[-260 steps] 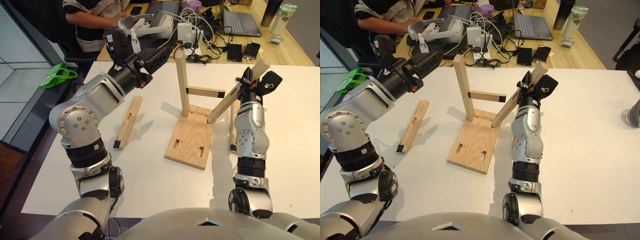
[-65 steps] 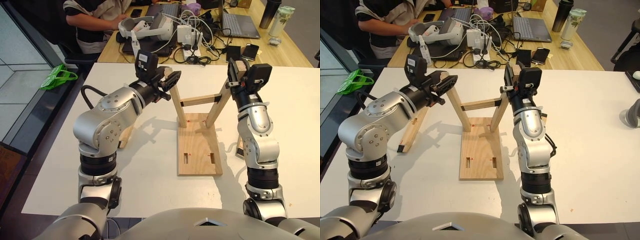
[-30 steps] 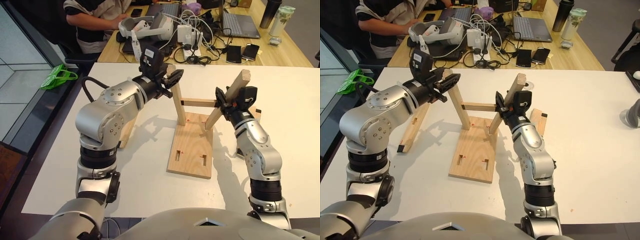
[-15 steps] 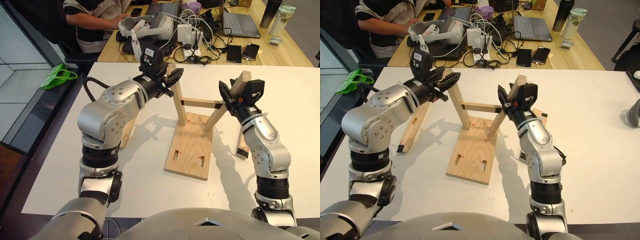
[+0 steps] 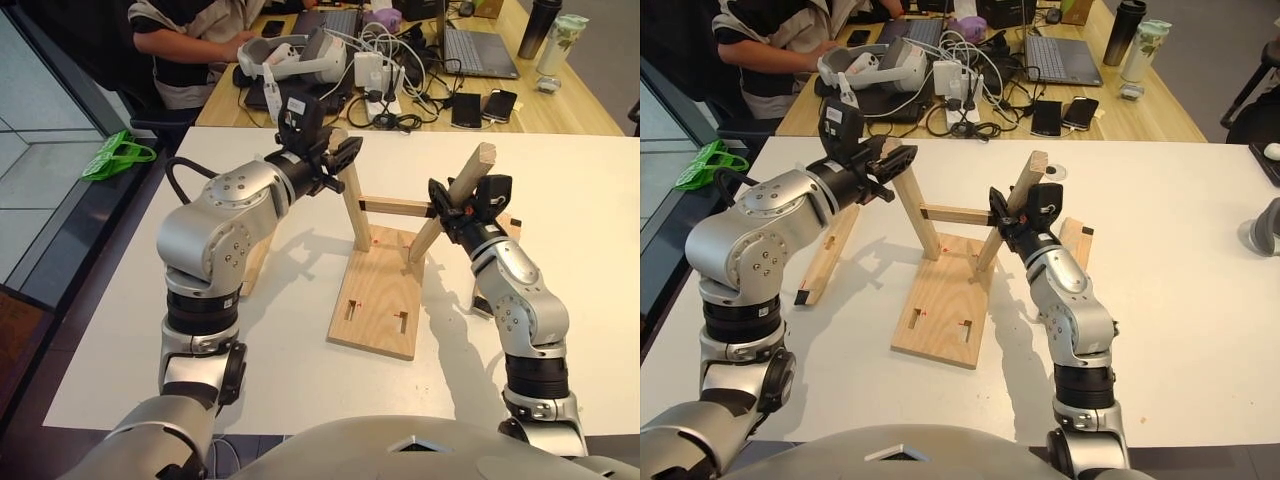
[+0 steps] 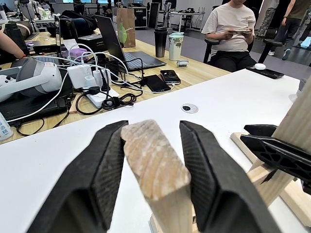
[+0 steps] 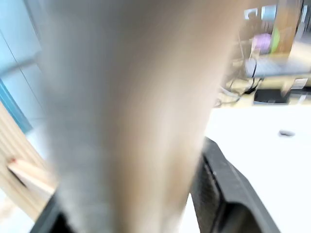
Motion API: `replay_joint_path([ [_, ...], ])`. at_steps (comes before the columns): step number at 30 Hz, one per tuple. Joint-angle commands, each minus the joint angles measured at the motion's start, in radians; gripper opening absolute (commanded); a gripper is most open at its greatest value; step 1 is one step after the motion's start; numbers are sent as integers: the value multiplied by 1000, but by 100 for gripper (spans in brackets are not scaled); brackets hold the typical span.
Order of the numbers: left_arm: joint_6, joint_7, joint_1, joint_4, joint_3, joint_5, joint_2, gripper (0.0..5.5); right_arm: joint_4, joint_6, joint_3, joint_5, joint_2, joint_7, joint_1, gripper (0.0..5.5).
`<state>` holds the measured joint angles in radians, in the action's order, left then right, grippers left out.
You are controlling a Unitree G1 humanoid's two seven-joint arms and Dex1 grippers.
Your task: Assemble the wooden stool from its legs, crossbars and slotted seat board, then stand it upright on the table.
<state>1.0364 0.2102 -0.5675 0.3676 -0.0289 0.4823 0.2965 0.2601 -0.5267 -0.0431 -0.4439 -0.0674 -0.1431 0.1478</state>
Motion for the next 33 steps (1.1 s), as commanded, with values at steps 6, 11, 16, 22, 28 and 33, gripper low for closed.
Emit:
replay_joint_path([
  [6, 40, 22, 13, -25, 1, 8, -5, 172, 63, -81, -135, -274, 76, -13, 14, 295],
  [11, 42, 18, 7, -24, 22, 11, -8, 172, 109, -93, -228, -407, 8, -33, 80, 295],
  [16, 43, 16, 3, -29, 32, 5, -10, 172, 106, -91, -312, -510, -75, -27, 202, 295],
  [22, 34, 8, -17, -44, 38, -1, -24, 172, 85, -60, -338, -554, -122, -6, 350, 295],
  [28, 31, 7, -26, -50, 33, -2, -30, 172, -3, -34, -310, -542, -146, -20, 518, 295],
  [33, 34, 6, -31, -38, 49, 15, -44, 172, -31, -38, -252, -491, -159, -56, 507, 295],
])
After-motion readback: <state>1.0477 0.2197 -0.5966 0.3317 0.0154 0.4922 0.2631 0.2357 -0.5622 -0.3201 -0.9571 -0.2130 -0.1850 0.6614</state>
